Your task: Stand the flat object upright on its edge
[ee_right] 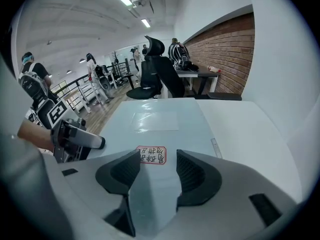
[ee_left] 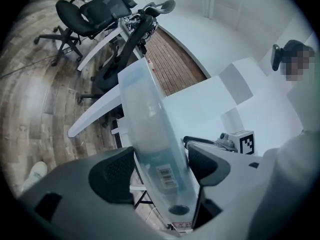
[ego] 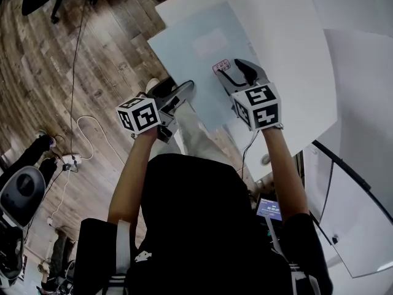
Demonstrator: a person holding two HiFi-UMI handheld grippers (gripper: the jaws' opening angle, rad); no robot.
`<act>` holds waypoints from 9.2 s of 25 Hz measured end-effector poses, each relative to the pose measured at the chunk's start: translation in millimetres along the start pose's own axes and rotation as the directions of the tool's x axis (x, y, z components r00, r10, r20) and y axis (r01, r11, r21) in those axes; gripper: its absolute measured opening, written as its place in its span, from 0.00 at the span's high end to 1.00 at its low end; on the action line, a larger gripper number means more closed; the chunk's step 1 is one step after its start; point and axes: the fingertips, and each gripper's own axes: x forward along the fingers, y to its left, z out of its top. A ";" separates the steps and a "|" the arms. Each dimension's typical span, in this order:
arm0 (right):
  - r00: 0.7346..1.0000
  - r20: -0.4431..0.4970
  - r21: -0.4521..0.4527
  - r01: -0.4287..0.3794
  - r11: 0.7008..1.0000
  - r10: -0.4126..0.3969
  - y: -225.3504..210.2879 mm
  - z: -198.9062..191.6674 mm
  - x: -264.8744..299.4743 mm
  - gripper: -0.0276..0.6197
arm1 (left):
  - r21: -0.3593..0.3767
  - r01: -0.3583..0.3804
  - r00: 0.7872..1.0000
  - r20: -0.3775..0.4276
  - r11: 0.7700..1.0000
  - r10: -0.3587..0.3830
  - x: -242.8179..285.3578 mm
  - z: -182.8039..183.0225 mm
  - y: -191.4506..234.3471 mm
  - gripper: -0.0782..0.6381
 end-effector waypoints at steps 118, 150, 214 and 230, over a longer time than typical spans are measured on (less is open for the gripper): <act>0.763 0.343 0.556 0.305 0.773 -0.547 -95.5 76.8 -223.8 0.87 | 0.771 0.292 0.949 -0.305 0.566 -0.075 105.7 140.2 -277.7 0.50; 0.777 0.414 0.546 0.206 0.812 -0.475 -161.8 12.4 -256.2 0.87 | 0.824 0.157 0.985 -0.168 0.545 -0.030 178.2 87.1 -320.0 0.50; 0.840 0.217 0.718 0.208 0.664 -0.497 -287.6 6.0 -146.1 0.88 | 0.939 0.088 0.989 -0.043 0.331 -0.141 350.0 155.5 -278.9 0.50; 0.852 0.210 0.723 0.196 0.663 -0.480 -287.1 1.5 -134.6 0.88 | 0.958 0.110 0.983 -0.065 0.264 -0.173 352.9 143.6 -267.2 0.50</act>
